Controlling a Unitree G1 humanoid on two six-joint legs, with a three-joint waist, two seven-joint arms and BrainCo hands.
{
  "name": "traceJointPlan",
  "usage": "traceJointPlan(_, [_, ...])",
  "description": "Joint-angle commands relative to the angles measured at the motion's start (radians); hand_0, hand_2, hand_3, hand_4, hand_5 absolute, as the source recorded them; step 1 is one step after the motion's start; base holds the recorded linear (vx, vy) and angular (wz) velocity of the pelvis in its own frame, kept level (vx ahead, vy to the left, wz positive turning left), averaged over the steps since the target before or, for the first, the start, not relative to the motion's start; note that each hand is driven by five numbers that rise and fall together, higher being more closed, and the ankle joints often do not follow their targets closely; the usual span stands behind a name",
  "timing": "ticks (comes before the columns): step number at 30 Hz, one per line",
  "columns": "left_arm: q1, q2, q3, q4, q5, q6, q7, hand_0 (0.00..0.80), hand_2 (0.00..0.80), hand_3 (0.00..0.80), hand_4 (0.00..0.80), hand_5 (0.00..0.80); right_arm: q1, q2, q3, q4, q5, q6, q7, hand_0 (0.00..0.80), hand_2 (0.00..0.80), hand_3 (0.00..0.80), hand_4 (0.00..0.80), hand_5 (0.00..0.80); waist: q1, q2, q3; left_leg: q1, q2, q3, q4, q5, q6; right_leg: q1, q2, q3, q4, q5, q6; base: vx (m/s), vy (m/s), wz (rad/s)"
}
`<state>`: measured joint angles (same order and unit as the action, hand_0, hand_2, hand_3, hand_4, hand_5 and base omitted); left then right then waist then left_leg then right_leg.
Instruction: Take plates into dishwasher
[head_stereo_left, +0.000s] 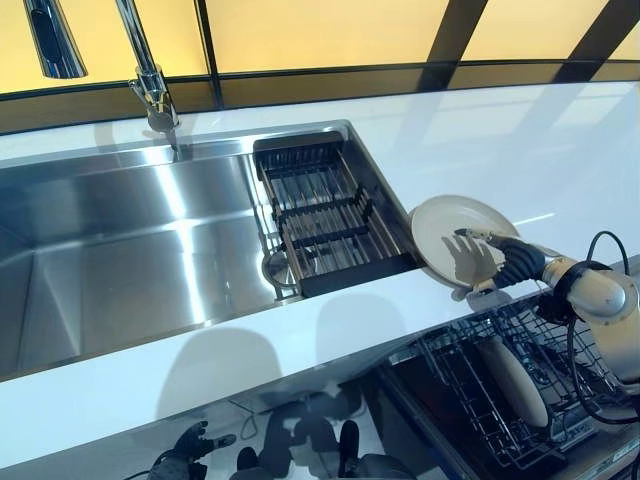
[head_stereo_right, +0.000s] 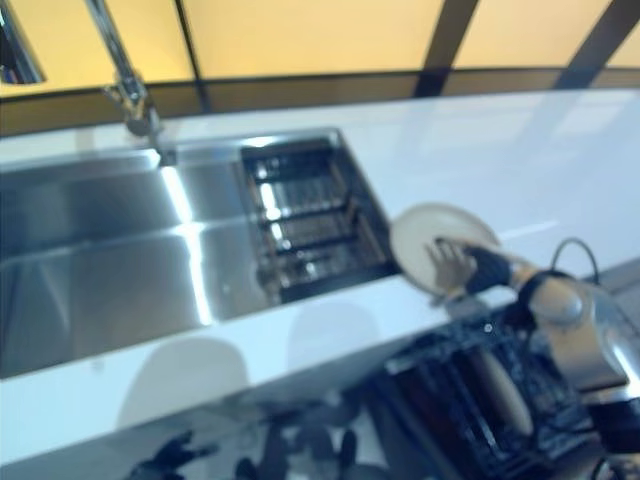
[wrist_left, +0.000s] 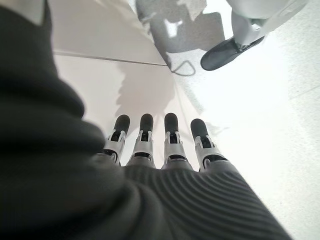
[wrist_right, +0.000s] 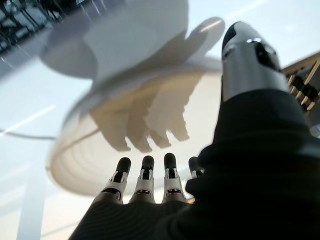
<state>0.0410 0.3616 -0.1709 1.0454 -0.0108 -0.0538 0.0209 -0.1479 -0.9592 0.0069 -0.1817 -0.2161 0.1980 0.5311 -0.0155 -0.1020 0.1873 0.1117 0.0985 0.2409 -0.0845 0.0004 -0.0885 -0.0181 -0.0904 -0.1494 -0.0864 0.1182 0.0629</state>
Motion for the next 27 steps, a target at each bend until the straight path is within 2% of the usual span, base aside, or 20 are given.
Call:
traceJointPlan(1, [-0.035,0.007,0.020,0.069,0.031,-0.025,0.010,0.000,0.000,0.000,0.000,0.000,-0.001,0.010,-0.064,-0.060,0.024,-0.023,-0.008,0.000,0.000,0.000,0.000,0.000,-0.006,-0.028,-0.032,-0.036,-0.018,-0.044,-0.003,0.011,0.049,0.059,-0.028,-0.038,0.055,-0.066,0.053,0.000,0.000,0.00])
traceJointPlan(10, [-0.033,0.002,0.021,0.074,0.032,-0.030,0.014,0.000,0.000,0.000,0.000,0.000,0.034,0.021,-0.074,-0.067,0.011,-0.034,0.000,0.000,0.000,0.000,0.000,0.000,-0.010,-0.028,-0.034,-0.034,-0.017,-0.043,-0.003,0.010,0.050,0.058,-0.027,-0.037,0.056,-0.065,0.055,0.000,0.000,0.00])
traceJointPlan(17, [-0.038,0.004,0.020,0.070,0.030,-0.021,0.012,0.000,0.000,0.000,0.000,0.000,0.026,0.013,-0.076,-0.062,-0.079,-0.061,-0.033,0.000,0.000,0.000,0.000,0.000,-0.008,-0.027,-0.031,-0.037,-0.017,-0.045,-0.003,0.011,0.050,0.057,-0.026,-0.037,0.054,-0.064,0.056,0.000,0.000,0.00])
traceJointPlan(18, [-0.037,0.005,0.020,0.071,0.028,-0.022,0.013,0.000,0.000,0.000,0.000,0.000,0.022,0.010,-0.075,-0.063,-0.094,-0.063,-0.029,0.047,0.047,0.047,0.047,0.047,-0.008,-0.028,-0.030,-0.037,-0.016,-0.045,-0.003,0.010,0.051,0.057,-0.026,-0.037,0.054,-0.064,0.057,0.000,0.000,0.00])
traceJointPlan(20, [-0.038,0.004,0.021,0.073,0.028,-0.022,0.013,0.000,0.000,0.000,0.000,0.000,0.015,0.000,-0.075,-0.065,-0.112,-0.065,-0.021,0.323,0.323,0.323,0.323,0.323,-0.007,-0.028,-0.029,-0.038,-0.015,-0.045,-0.003,0.011,0.050,0.056,-0.026,-0.036,0.055,-0.065,0.057,0.000,0.000,0.00])
traceJointPlan(21, [-0.038,0.004,0.021,0.074,0.027,-0.024,0.013,0.000,0.000,0.000,0.000,0.000,0.013,-0.002,-0.074,-0.067,-0.125,-0.067,-0.023,0.424,0.424,0.424,0.424,0.424,-0.007,-0.028,-0.028,-0.038,-0.015,-0.045,-0.003,0.012,0.050,0.055,-0.026,-0.036,0.057,-0.065,0.057,0.000,0.000,0.00])
traceJointPlan(23, [-0.037,0.004,0.020,0.071,0.025,-0.025,0.014,0.000,0.000,0.000,0.000,0.000,0.010,-0.007,-0.072,-0.069,-0.149,-0.070,-0.023,0.518,0.518,0.518,0.518,0.518,-0.006,-0.028,-0.025,-0.039,-0.014,-0.046,-0.003,0.013,0.050,0.054,-0.025,-0.036,0.057,-0.066,0.057,0.000,0.000,0.00])
traceJointPlan(24, [-0.037,0.005,0.018,0.067,0.025,-0.024,0.015,0.000,0.000,0.000,0.000,0.000,0.004,-0.009,-0.067,-0.069,-0.160,-0.067,-0.024,0.593,0.593,0.593,0.593,0.593,-0.003,-0.029,-0.022,-0.041,-0.014,-0.049,-0.003,0.013,0.051,0.054,-0.025,-0.037,0.058,-0.066,0.056,0.000,0.000,0.00])
traceJointPlan(25, [-0.036,0.005,0.017,0.064,0.023,-0.023,0.016,0.000,0.000,0.000,0.000,0.000,0.001,-0.008,-0.064,-0.072,-0.175,-0.066,-0.025,0.706,0.706,0.706,0.706,0.706,-0.002,-0.029,-0.021,-0.042,-0.015,-0.051,-0.003,0.014,0.051,0.053,-0.025,-0.037,0.059,-0.065,0.056,0.000,0.000,0.00])
traceJointPlan(27, [-0.036,0.003,0.016,0.059,0.023,-0.020,0.019,0.000,0.000,0.000,0.000,0.000,-0.005,-0.008,-0.061,-0.077,-0.190,-0.061,-0.024,0.734,0.734,0.734,0.734,0.734,0.000,-0.030,-0.018,-0.044,-0.014,-0.053,-0.003,0.015,0.052,0.053,-0.025,-0.037,0.059,-0.065,0.056,0.000,0.000,0.00])
